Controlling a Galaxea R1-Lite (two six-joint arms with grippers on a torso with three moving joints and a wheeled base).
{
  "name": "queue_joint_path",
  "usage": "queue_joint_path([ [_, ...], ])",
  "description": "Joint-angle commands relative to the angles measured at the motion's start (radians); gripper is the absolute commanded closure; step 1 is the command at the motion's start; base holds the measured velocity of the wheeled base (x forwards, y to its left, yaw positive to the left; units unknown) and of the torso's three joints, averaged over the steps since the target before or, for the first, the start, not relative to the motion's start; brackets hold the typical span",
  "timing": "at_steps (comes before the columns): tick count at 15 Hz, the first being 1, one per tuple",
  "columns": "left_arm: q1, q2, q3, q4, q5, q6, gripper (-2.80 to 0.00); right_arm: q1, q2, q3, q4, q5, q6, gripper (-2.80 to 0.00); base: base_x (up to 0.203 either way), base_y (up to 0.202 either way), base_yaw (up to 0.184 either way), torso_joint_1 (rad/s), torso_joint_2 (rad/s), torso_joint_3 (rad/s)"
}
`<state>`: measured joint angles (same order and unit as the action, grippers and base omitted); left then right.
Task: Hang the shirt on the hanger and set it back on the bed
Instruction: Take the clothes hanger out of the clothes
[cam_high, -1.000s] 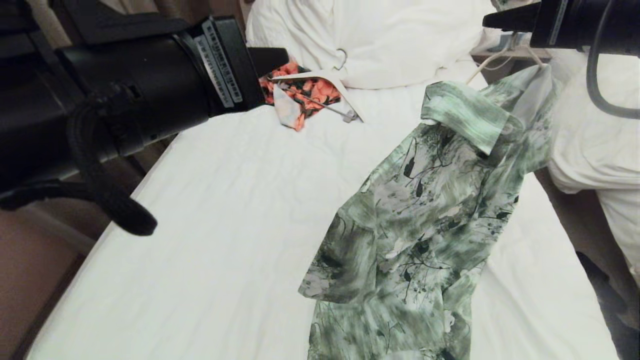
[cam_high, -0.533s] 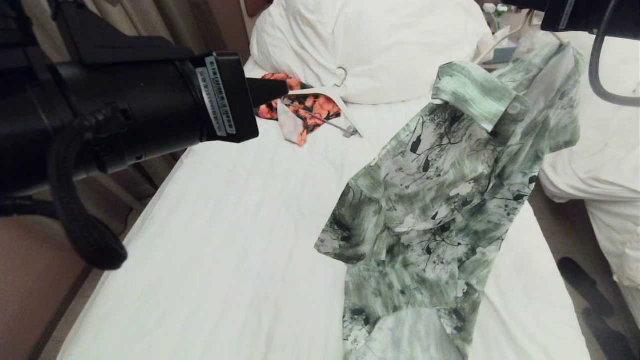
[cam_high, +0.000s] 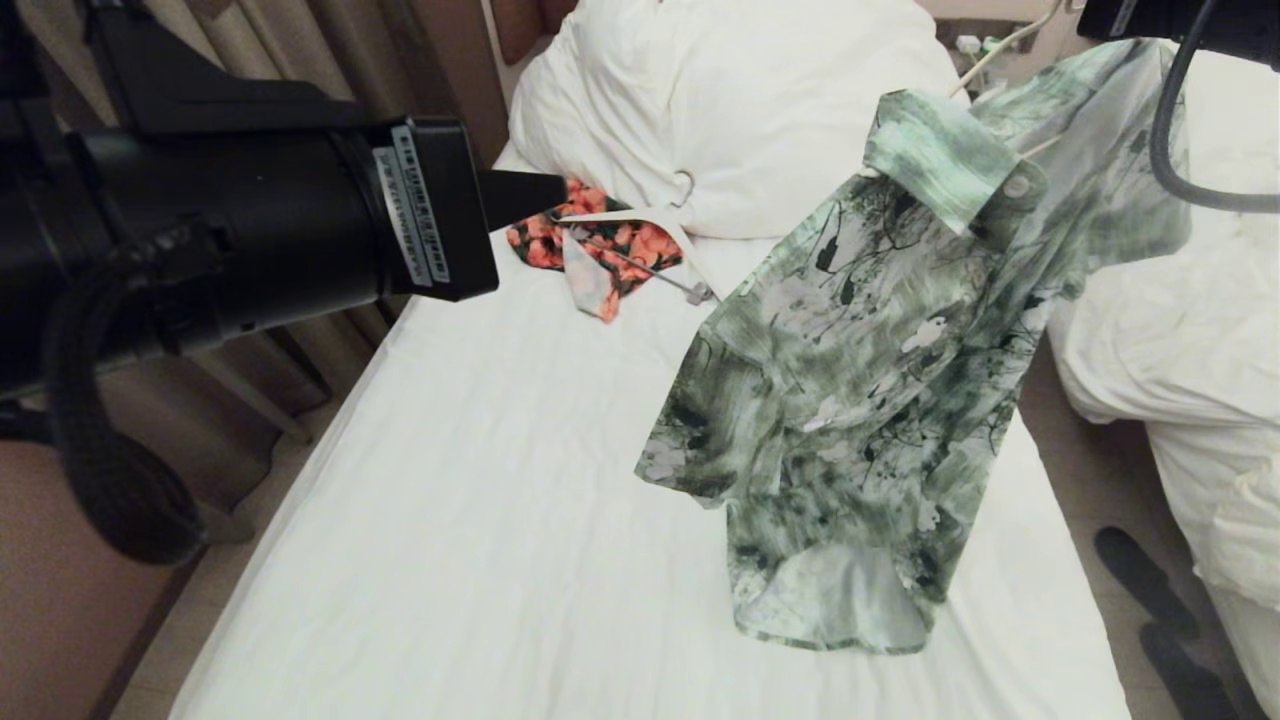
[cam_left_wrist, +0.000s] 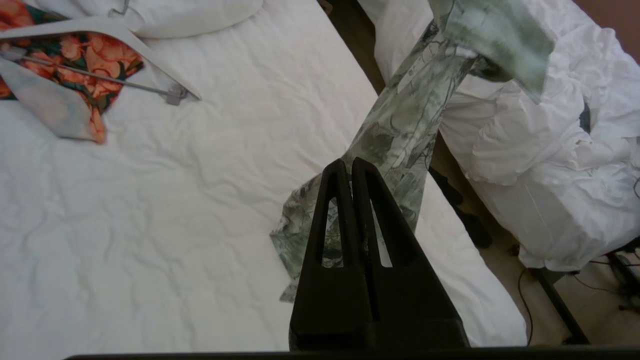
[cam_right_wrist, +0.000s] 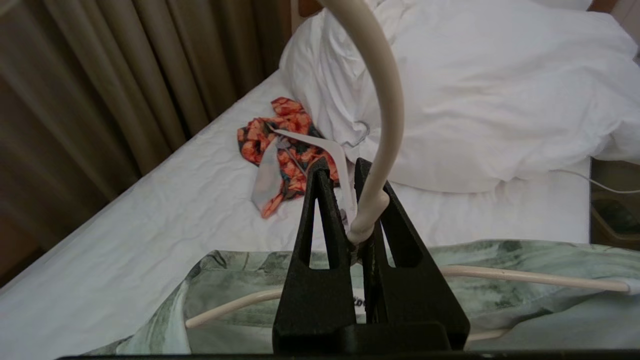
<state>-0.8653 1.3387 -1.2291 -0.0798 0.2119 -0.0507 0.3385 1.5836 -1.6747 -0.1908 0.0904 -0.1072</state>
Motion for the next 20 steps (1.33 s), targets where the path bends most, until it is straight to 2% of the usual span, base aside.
queue_joint_path([
  [1,0.000,-0.008,-0.011,0.036,0.001,-0.001,0.00,-0.001,0.001,0.029,-0.013,-0.013,0.000,0.00,0.000,0.000,0.000,0.159,-0.40,-0.237],
  [7,0.000,-0.012,-0.055,0.184,0.003,-0.001,0.00,-0.007,-0.001,0.053,-0.069,-0.039,0.006,0.00,0.000,0.000,0.000,0.153,-0.35,-0.205],
  [20,-0.001,-0.016,-0.050,0.183,0.000,-0.001,0.00,-0.006,-0.002,0.064,-0.077,-0.038,0.008,0.00,0.000,0.000,0.000,0.136,-0.30,-0.165],
])
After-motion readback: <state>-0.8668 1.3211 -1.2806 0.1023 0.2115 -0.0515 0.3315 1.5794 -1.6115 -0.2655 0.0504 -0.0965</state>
